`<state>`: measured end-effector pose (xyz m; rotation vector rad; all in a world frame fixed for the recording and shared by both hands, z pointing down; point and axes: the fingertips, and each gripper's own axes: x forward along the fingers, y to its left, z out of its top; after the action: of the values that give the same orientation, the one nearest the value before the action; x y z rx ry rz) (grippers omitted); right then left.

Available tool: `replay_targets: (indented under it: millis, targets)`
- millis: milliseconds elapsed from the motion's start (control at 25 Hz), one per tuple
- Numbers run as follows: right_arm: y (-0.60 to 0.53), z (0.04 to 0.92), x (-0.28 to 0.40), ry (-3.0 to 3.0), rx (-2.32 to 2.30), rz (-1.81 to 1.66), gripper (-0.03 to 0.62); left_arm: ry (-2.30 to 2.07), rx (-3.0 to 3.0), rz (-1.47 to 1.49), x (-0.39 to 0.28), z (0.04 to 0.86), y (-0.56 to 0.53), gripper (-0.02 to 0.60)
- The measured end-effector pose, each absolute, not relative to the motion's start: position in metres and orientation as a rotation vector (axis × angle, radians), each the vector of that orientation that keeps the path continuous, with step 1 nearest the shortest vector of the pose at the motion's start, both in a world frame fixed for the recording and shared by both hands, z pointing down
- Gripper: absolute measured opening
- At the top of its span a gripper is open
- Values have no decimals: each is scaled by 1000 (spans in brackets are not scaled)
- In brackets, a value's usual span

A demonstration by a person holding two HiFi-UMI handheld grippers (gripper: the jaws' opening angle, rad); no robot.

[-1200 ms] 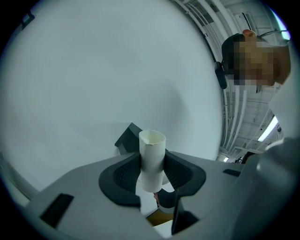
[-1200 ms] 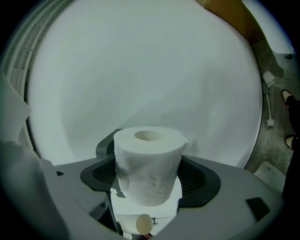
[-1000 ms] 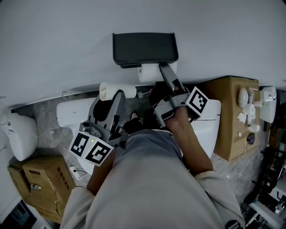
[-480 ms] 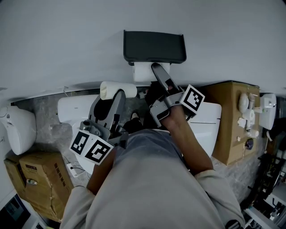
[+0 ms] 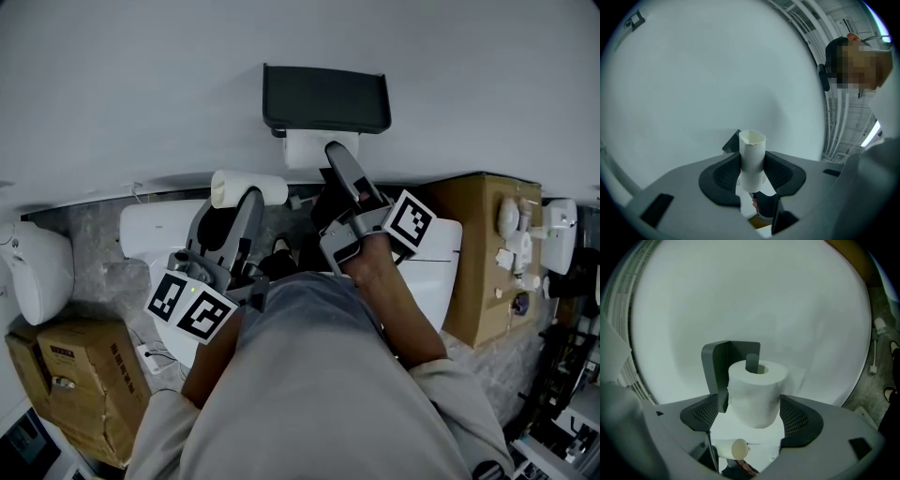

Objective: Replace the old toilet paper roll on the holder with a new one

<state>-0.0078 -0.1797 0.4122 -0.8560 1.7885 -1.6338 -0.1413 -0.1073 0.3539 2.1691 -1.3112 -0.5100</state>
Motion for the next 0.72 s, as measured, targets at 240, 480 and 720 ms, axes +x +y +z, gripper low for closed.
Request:
replay_targets:
  millis: [240,480,720]
  targets:
    - [-156,408,-1,1788,-843,-1647,404,-1285,2183,-514,-140,351,-106,144]
    - [-134,392,4,1929,-890,-1565,403,-1239,2209,-495,-134,348,-109,145]
    - [-127,365,5,2112,-913,-1405,399,-1228,2239,-476,-128,344,-115,144]
